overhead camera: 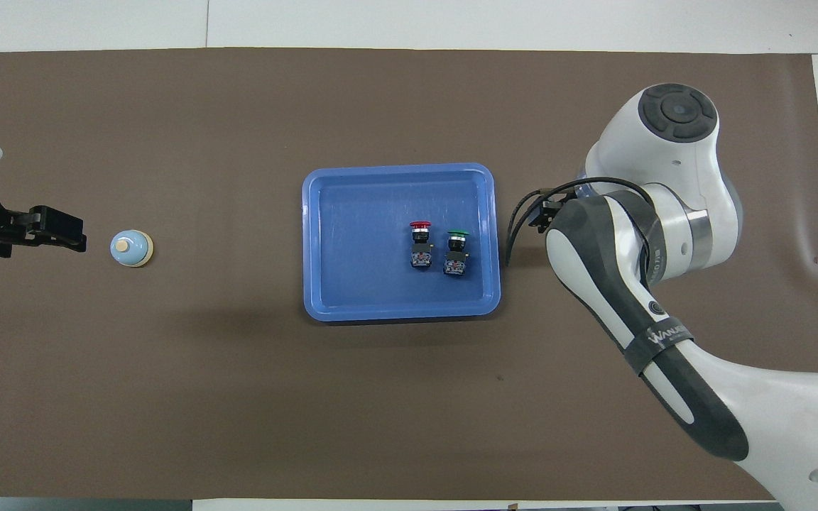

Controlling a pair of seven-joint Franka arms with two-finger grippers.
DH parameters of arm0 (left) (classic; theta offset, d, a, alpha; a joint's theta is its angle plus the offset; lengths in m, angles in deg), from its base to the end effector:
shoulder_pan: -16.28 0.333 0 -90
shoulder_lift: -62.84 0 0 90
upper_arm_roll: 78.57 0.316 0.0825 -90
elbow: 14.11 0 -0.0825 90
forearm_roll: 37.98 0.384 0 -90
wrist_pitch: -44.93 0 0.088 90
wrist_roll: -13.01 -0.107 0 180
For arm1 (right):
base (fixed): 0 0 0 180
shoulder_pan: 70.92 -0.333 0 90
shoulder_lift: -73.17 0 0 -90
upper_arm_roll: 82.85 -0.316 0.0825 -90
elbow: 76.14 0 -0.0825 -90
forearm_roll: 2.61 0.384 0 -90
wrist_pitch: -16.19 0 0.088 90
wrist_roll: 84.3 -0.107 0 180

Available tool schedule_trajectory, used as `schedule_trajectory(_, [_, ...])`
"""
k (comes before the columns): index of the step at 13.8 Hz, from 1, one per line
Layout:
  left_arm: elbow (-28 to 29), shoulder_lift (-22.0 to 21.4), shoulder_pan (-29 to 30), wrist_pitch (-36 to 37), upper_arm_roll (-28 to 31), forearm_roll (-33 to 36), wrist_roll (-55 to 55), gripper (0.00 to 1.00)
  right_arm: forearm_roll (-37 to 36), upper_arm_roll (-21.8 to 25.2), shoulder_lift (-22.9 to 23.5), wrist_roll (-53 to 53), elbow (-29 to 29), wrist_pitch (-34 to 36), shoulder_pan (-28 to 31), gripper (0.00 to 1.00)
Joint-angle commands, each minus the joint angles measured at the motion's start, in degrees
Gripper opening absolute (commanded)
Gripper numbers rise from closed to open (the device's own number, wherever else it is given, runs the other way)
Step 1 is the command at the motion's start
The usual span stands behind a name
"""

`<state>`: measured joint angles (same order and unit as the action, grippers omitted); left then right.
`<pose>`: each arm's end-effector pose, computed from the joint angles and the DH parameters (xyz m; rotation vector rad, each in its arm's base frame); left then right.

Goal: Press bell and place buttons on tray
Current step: 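Grasp the yellow button and place it in the tray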

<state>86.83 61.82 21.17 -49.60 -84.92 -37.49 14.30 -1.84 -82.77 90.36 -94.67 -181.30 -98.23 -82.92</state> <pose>0.5468 -0.0135 0.5507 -3.1254 0.0061 0.1469 0.5998 0.1275 0.3566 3.1184 0.0322 -0.2155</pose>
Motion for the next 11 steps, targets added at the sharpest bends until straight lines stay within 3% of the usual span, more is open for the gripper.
schedule_trajectory(1, [0.0, -0.6, 0.1, 0.4, 0.1, 0.0, 0.2, 1.00, 0.3, -0.9, -4.8, 12.5, -11.8, -8.3, 4.8, 1.00])
schedule_trajectory(9, [0.0, -0.6, 0.1, 0.4, 0.0, -0.1, 0.2, 1.00, 0.5, -0.9, -6.1, 15.1, -17.6, -13.1, 4.5, 0.98])
schedule_trajectory(11, [0.0, -0.6, 0.1, 0.4, 0.1, -0.1, 0.2, 1.00, 0.5, -0.9, -6.6, 15.5, -18.7, -13.7, 4.7, 0.87])
